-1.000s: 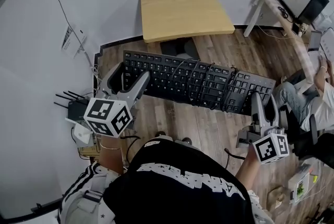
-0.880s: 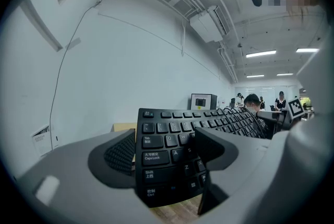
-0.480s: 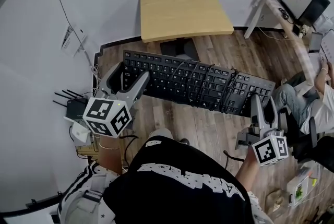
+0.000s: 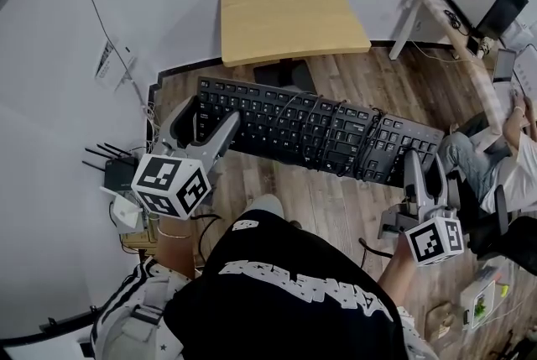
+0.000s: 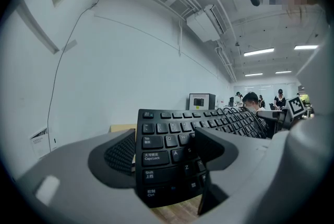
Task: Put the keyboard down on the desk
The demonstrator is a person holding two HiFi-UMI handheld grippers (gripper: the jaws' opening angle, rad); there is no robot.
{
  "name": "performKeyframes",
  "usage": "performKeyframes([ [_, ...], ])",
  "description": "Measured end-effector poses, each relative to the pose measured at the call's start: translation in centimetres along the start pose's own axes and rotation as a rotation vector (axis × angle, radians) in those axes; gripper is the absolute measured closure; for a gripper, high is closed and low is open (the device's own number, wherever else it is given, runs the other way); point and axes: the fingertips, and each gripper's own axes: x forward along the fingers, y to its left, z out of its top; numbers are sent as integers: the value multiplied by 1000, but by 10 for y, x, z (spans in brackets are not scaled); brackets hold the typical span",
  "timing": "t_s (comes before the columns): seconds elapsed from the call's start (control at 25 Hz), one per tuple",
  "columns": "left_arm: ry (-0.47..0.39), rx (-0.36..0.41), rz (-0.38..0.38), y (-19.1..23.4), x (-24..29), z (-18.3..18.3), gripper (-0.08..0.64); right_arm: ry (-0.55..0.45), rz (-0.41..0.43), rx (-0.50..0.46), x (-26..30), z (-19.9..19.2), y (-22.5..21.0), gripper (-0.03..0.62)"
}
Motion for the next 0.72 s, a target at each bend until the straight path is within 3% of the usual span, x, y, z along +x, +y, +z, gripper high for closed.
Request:
performKeyframes([
  [0.6,-3,5,46,-3,-13,3,224,-5,38,0,4,4,1,334],
  [0.72,74,14,50,-3,-5,3,224,46,6,54,7,-4,-7,334],
])
